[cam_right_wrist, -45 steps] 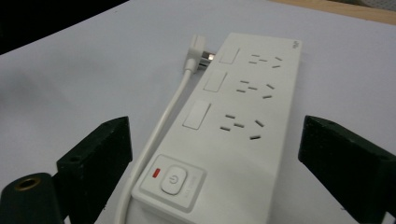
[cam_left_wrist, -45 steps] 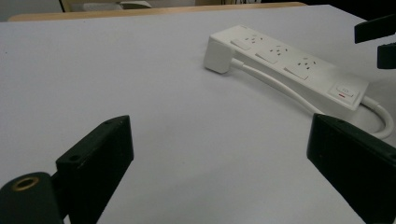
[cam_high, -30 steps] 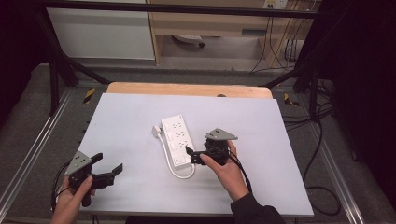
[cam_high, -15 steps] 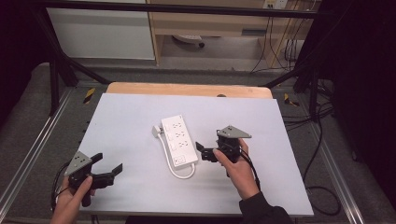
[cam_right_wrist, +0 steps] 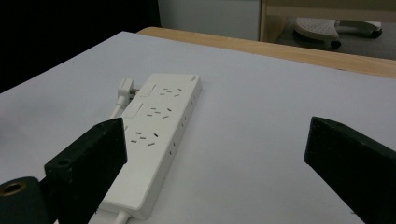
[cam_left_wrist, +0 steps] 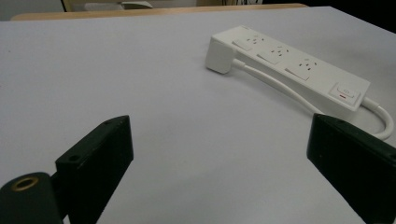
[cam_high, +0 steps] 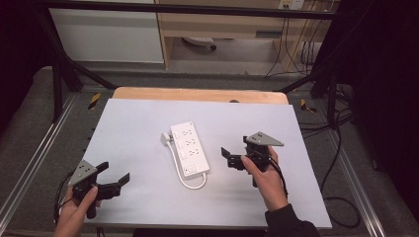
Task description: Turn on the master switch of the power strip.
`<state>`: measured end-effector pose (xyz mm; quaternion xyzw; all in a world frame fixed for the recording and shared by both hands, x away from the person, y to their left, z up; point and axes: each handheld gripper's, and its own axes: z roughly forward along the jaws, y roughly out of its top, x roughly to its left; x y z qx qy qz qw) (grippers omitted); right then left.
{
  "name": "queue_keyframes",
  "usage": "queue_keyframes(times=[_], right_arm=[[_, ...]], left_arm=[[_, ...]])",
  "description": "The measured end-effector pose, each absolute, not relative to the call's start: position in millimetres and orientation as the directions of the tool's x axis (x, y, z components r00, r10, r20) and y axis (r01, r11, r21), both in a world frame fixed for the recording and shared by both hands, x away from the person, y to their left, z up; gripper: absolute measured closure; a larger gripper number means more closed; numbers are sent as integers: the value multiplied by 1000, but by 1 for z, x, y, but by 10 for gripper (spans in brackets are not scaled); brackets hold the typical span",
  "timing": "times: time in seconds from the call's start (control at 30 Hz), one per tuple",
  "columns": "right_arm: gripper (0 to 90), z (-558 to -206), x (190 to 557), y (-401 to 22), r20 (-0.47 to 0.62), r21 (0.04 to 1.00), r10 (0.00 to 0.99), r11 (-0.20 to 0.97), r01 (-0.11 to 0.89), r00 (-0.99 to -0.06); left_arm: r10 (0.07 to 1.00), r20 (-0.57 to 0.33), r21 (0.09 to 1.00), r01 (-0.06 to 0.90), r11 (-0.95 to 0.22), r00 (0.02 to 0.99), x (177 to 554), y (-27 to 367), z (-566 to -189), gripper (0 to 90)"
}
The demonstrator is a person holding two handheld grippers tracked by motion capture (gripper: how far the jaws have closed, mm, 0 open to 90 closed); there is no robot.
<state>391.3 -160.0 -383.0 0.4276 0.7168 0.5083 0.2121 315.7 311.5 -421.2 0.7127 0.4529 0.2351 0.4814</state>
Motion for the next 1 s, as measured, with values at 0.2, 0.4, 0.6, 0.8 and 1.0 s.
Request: queue_keyframes(times=[0.2, 0.4, 0.6, 0.8, 1.0], right_arm=[[62, -379, 389, -174, 133, 914, 838, 103, 393, -529], [54, -379, 386, -186, 132, 916, 846, 96, 390, -516], [40, -378, 382, -201, 130, 921, 858, 81, 381, -497], [34, -380, 379, -215, 125, 923, 874, 71, 377, -470], [48, -384, 375, -229, 132, 922, 881, 60, 383, -455]], left_arm=[[871, -100, 899, 419, -128, 480, 316, 311, -421, 72], [870, -100, 900, 417, -128, 484, 315, 311, -421, 69], [869, -103, 901, 416, -125, 484, 315, 311, -421, 64], [870, -104, 900, 417, -123, 482, 315, 311, -421, 61], [870, -104, 901, 416, -123, 482, 315, 311, -421, 61]])
